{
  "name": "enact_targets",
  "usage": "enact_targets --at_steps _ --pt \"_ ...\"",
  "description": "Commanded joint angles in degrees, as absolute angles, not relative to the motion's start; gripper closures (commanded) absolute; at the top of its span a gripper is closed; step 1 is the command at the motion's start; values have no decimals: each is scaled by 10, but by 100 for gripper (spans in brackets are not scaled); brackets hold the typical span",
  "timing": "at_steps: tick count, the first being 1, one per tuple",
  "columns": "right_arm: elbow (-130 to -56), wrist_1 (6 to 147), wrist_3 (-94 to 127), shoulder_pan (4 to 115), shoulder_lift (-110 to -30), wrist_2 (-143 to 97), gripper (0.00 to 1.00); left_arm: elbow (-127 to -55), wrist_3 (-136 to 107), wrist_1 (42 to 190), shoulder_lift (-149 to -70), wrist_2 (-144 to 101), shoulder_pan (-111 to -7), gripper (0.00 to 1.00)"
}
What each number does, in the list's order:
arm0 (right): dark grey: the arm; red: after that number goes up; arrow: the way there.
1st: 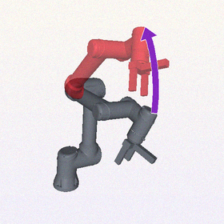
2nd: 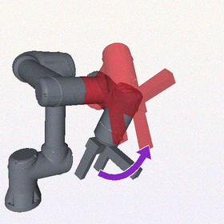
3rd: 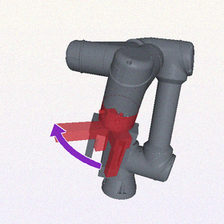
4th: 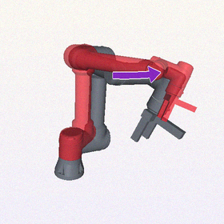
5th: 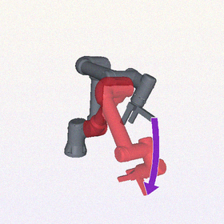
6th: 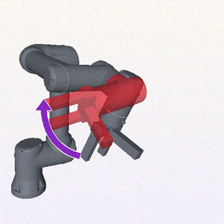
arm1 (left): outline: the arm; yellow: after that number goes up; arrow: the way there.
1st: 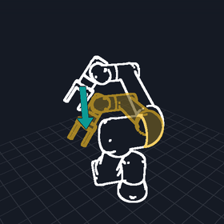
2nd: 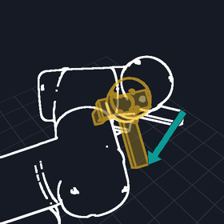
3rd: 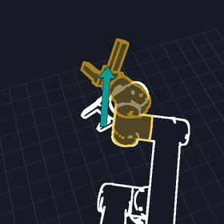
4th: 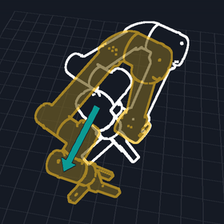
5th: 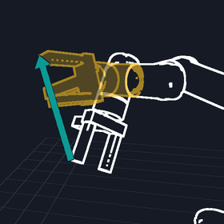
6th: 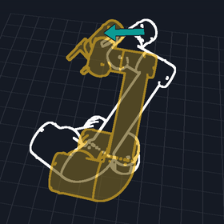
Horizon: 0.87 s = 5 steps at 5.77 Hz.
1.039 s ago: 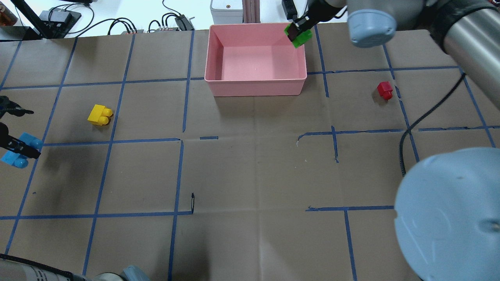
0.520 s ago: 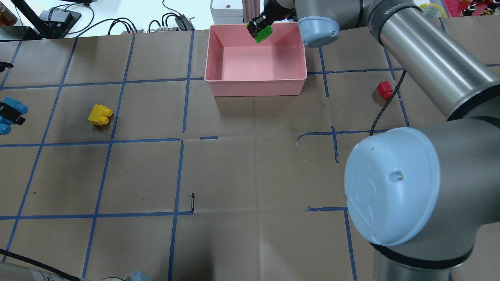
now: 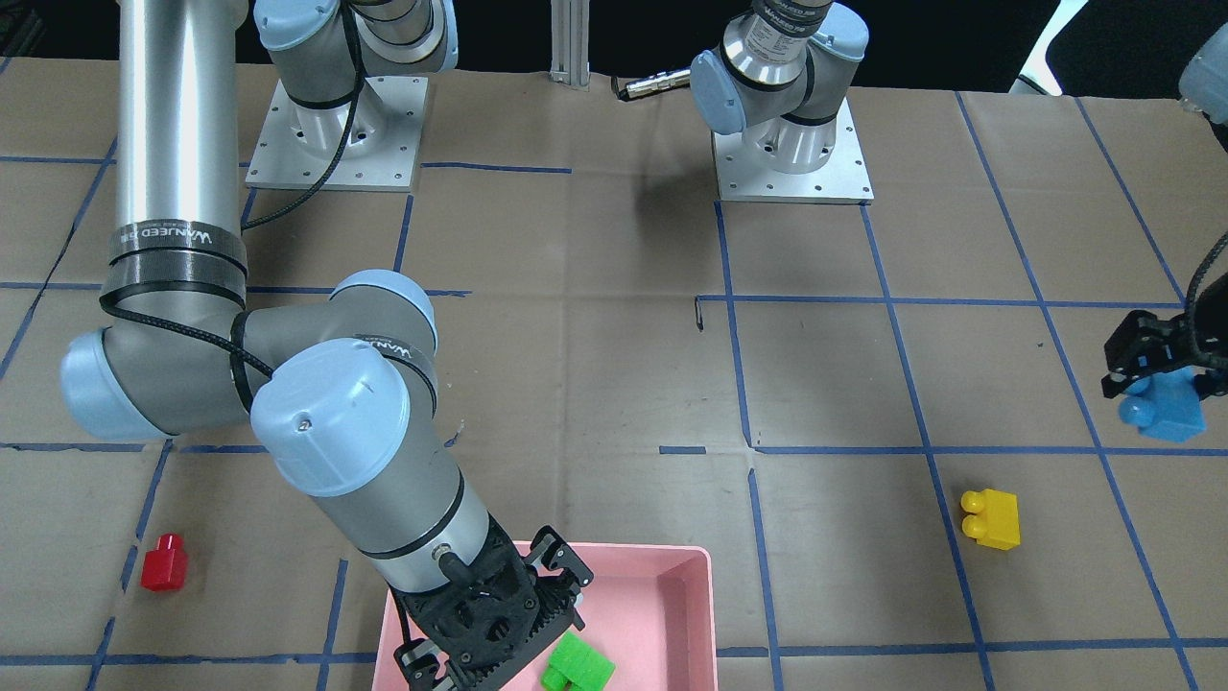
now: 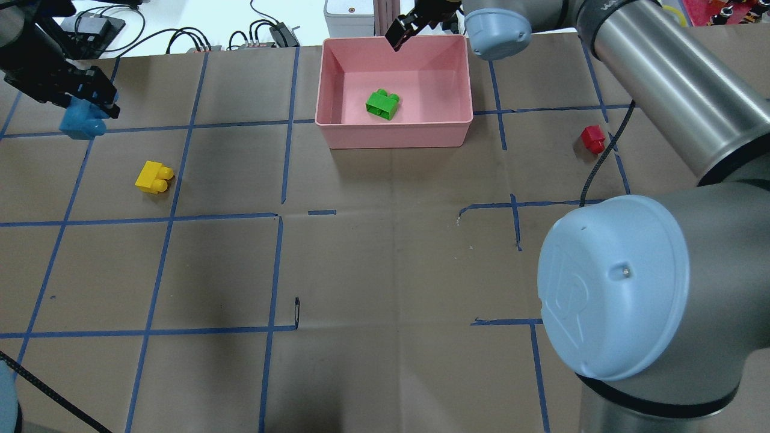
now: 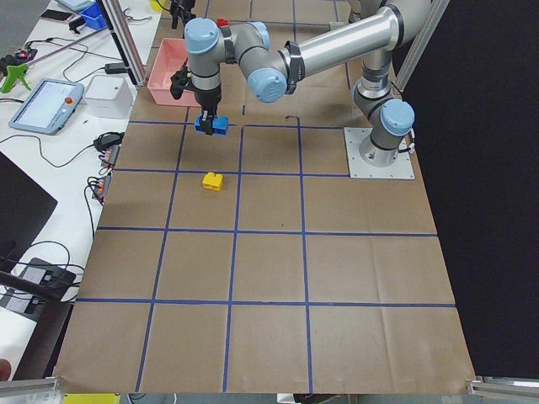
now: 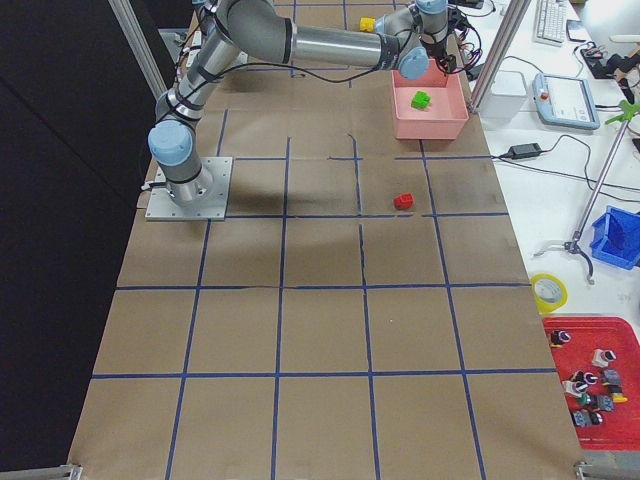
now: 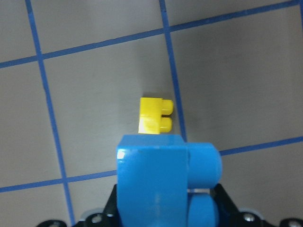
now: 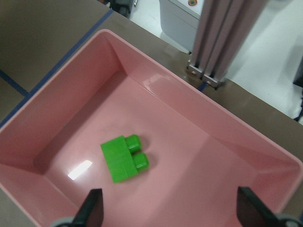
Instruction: Put all blocks into box
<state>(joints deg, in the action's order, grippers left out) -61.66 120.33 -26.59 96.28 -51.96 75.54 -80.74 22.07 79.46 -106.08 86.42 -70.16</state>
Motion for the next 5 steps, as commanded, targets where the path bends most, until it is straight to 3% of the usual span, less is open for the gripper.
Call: enact_targets --at_steps 1,3,5 --pt "-641 1014 -298 861 -605 828 1 -713 55 803 -1125 859 -800 84" --pt "-730 1057 -294 762 -622 875 2 -568 -131 826 -1241 860 -929 84" --pt "-899 1330 -294 719 -611 874 4 -511 -226 816 -1326 857 -996 84"
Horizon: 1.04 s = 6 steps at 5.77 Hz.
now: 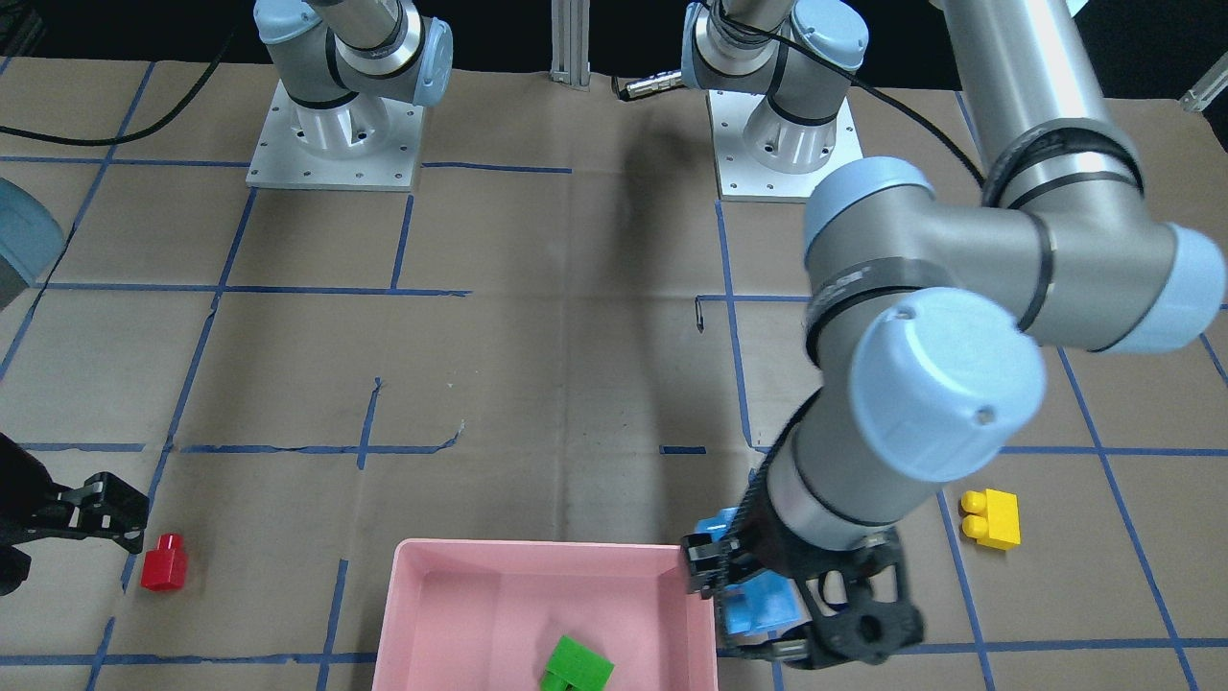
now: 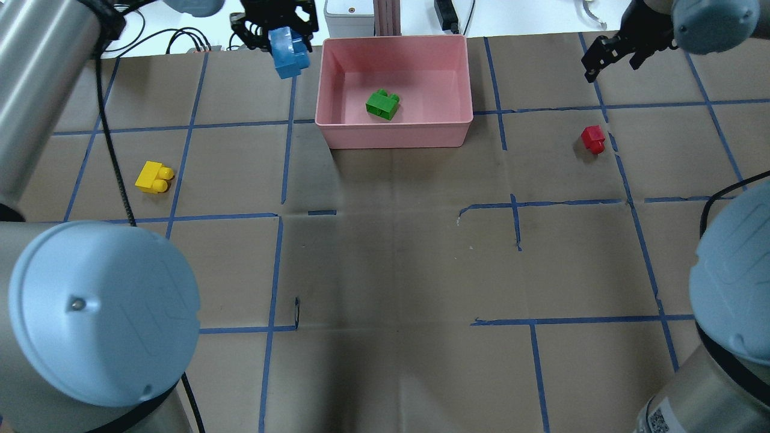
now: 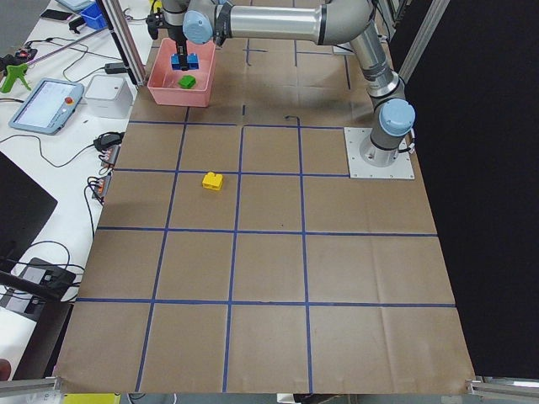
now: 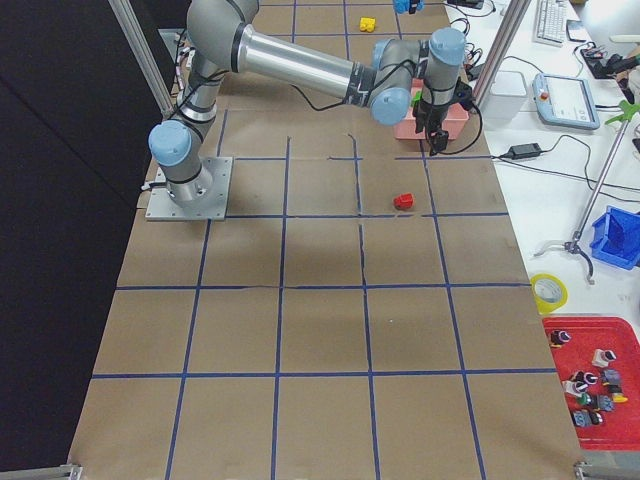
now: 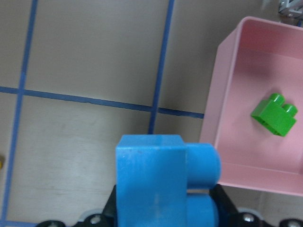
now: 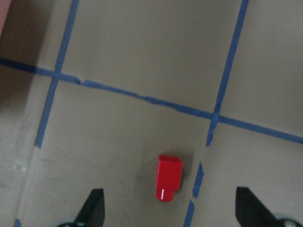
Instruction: Put all blocks into box
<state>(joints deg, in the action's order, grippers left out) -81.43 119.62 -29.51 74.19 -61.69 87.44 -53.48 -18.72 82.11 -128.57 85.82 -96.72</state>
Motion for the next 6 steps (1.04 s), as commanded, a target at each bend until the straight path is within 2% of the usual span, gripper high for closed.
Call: enact_targets --at_steps 1,3,4,5,6 --pt "-943 1399 -288 717 -598 868 4 -511 -249 776 -1365 853 -1011 84" --pt "-954 1410 -254 719 -563 865 8 -509 -253 731 -1404 855 -1022 84" --pt "-965 1412 -253 720 -560 865 12 -510 -252 730 -1404 858 -1022 68" --pt "-978 1417 -253 720 -557 865 15 -511 -260 709 -1404 861 -1022 1" --pt "-975 1415 -250 720 -560 865 47 -507 -261 710 -1389 860 -1020 1"
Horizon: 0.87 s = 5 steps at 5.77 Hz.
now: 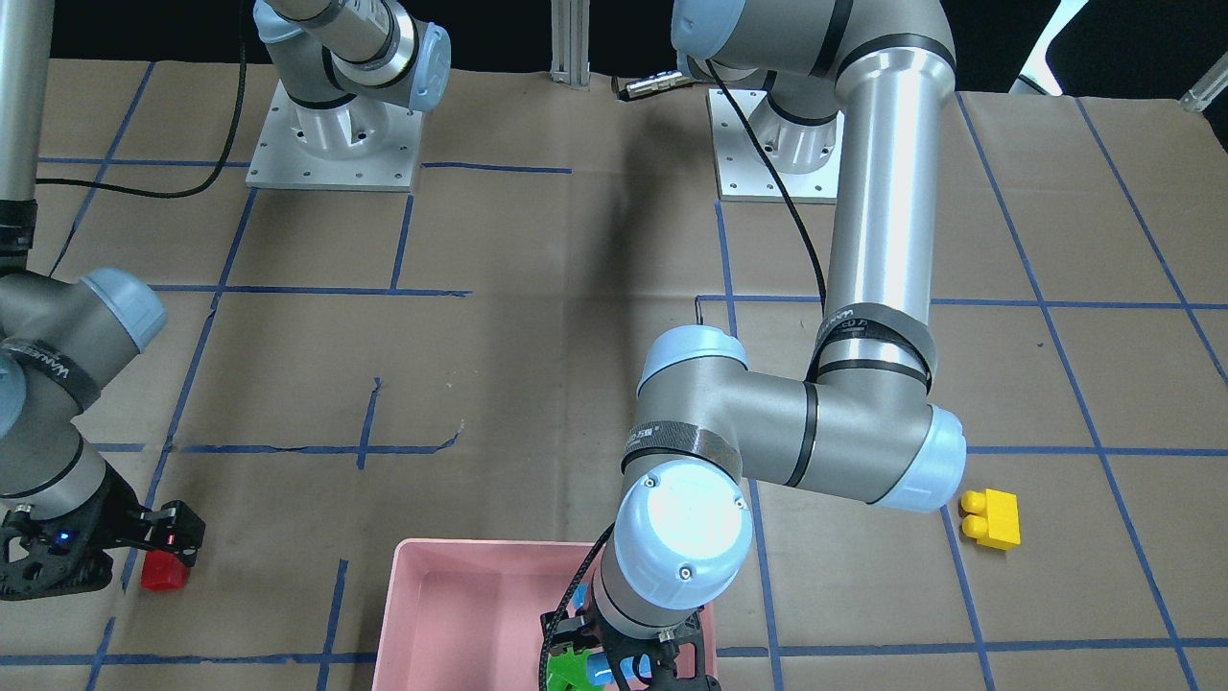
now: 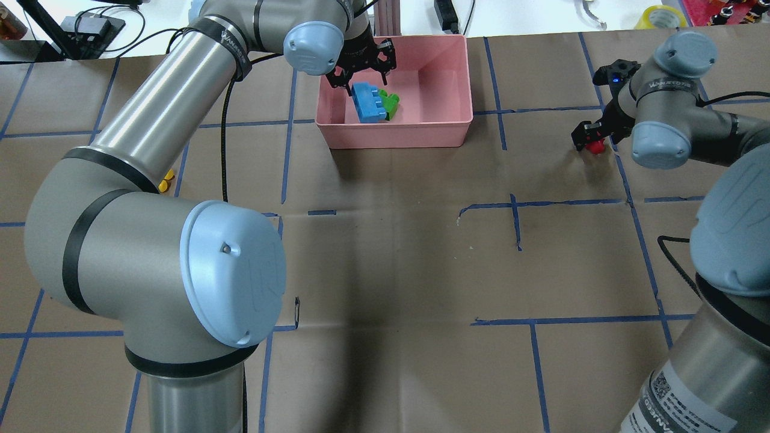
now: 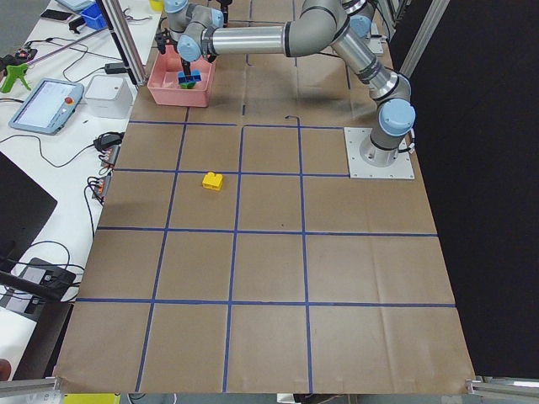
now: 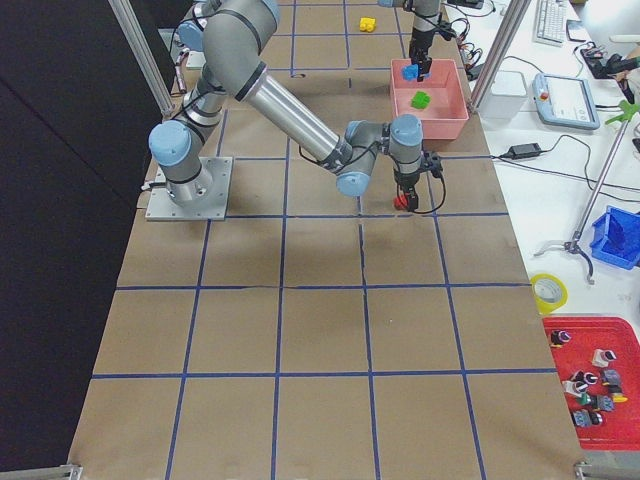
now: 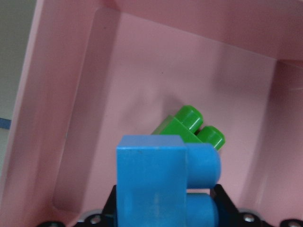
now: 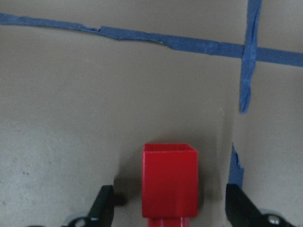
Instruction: Put all blocks into box
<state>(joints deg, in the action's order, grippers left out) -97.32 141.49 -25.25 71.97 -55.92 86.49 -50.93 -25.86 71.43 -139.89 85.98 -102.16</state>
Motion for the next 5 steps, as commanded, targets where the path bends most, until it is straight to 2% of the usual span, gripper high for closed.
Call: enact_targets --at_steps 1,2,4,5 --pt "-971 1412 -247 720 -563 866 75 -509 -252 717 -1357 860 -1016 1" --pt "-969 1408 -248 720 -566 867 91 -511 -229 767 -1307 859 -990 1" --pt "-971 1407 -248 720 -567 866 93 -542 -87 886 -1214 861 -905 1" --pt "-964 1405 -248 719 -572 867 93 -583 4 906 -1171 861 -853 1"
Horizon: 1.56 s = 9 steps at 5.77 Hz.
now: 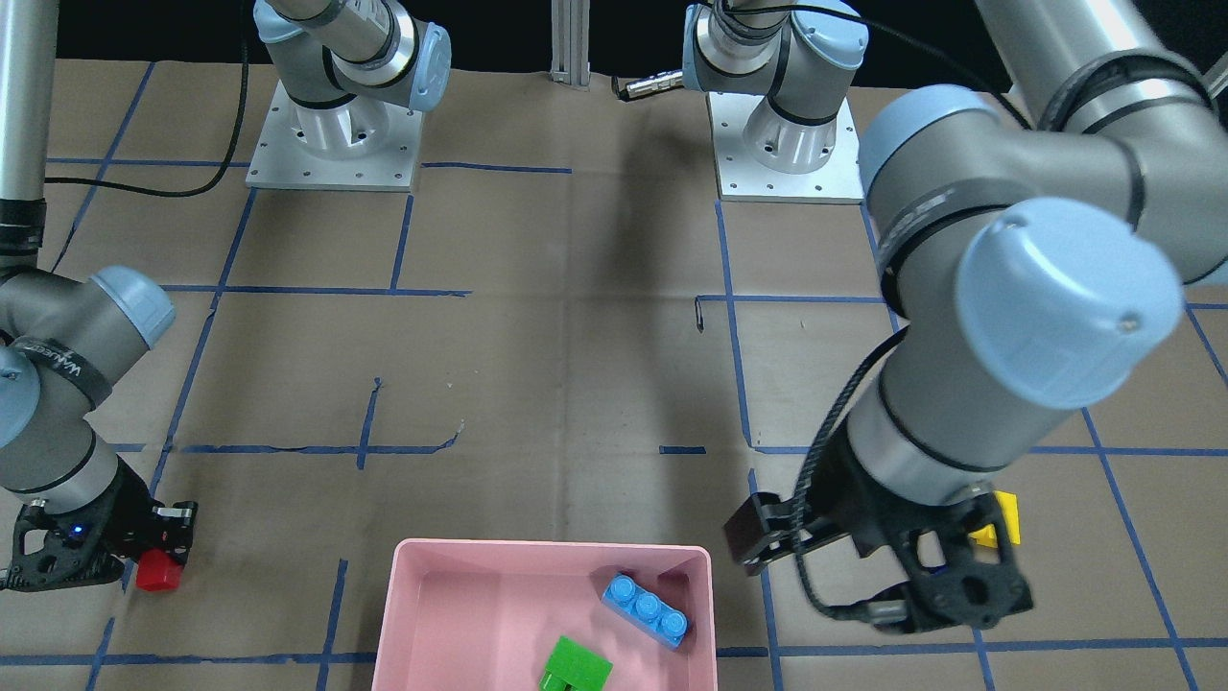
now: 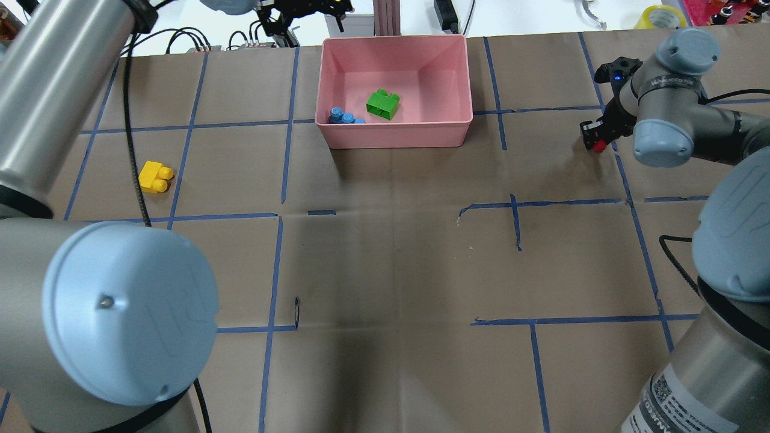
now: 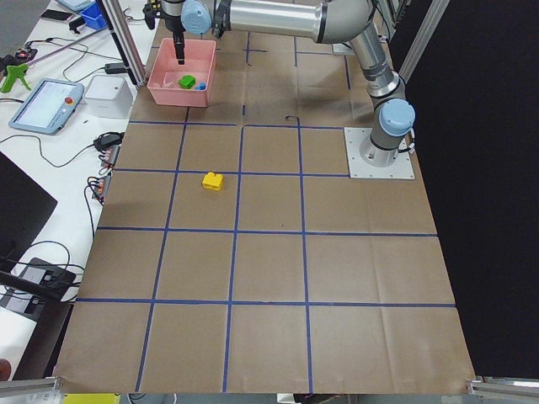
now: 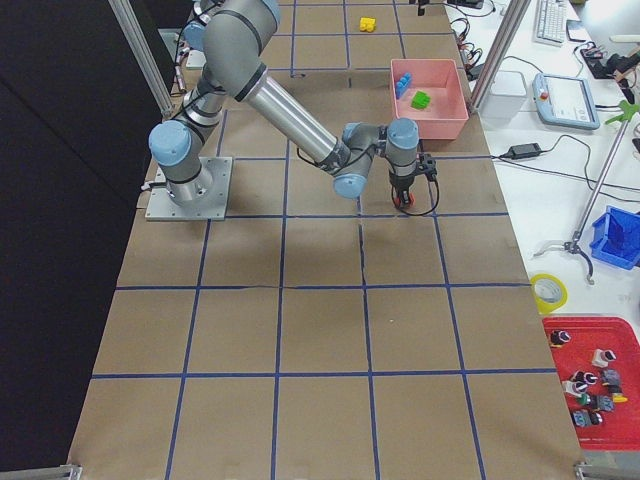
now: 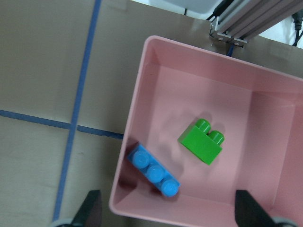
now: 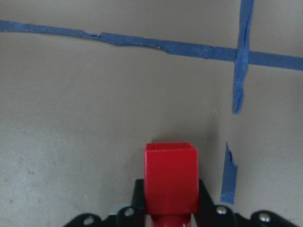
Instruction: Put all blocks into box
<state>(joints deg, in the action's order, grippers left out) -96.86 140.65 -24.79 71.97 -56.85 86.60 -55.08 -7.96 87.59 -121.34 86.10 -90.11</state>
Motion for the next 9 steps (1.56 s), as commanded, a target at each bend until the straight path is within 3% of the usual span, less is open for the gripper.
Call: enact_targets --at_steps 1,4,6,8,9 --pt "-942 1365 -249 720 -583 867 93 -642 95 905 -1132 864 -799 1" --pt "-862 1191 -245 738 -648 874 94 -777 350 849 -1105 887 -657 2" --pt "-834 1123 -150 798 -676 875 94 -866 367 734 -1115 900 -652 2" --pt "-826 1139 54 930 -683 860 94 -897 431 700 -1135 899 -652 3" --pt "-826 1247 93 974 -652 791 93 -896 466 677 -1157 898 -652 3"
